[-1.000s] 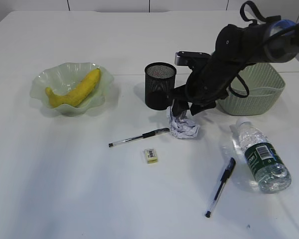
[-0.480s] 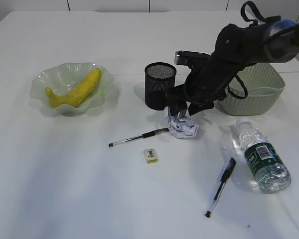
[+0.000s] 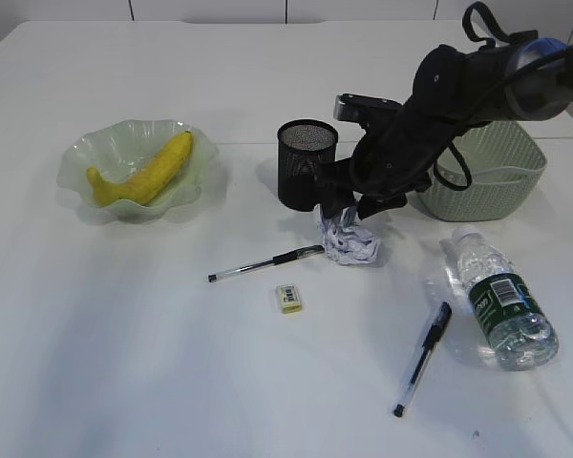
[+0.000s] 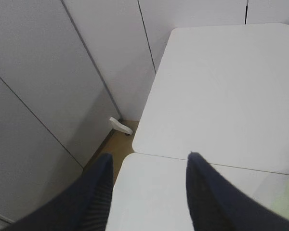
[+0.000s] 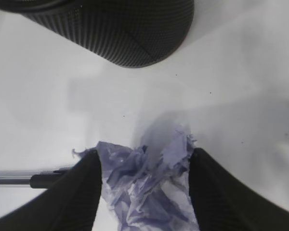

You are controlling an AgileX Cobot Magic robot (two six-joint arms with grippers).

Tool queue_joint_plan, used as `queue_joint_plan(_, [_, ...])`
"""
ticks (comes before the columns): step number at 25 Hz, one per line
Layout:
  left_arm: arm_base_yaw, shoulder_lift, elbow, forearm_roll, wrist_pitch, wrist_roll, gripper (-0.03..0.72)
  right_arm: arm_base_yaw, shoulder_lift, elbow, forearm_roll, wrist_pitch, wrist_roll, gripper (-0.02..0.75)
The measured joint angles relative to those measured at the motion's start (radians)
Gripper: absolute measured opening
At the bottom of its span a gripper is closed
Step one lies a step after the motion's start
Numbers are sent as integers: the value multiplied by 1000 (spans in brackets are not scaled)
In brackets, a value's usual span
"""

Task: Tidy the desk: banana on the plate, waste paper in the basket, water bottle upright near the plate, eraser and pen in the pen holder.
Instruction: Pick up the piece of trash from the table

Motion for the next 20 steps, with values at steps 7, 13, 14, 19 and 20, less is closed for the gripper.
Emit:
queue_joint_plan(7, [0,0,0,0,0,0,349,0,0,0,4,-7,0,424])
queue_joint_plan(13, [0,0,0,0,0,0,349,0,0,0,5,-10,0,336])
queue_joint_plan(14, [0,0,0,0,0,0,349,0,0,0,5,-10,0,327])
queue_joint_plan(19, [0,0,0,0,2,0,349,0,0,0,5,-12,0,299])
queue_joint_plan(20, [0,0,0,0,2,0,349,0,0,0,5,-12,0,286])
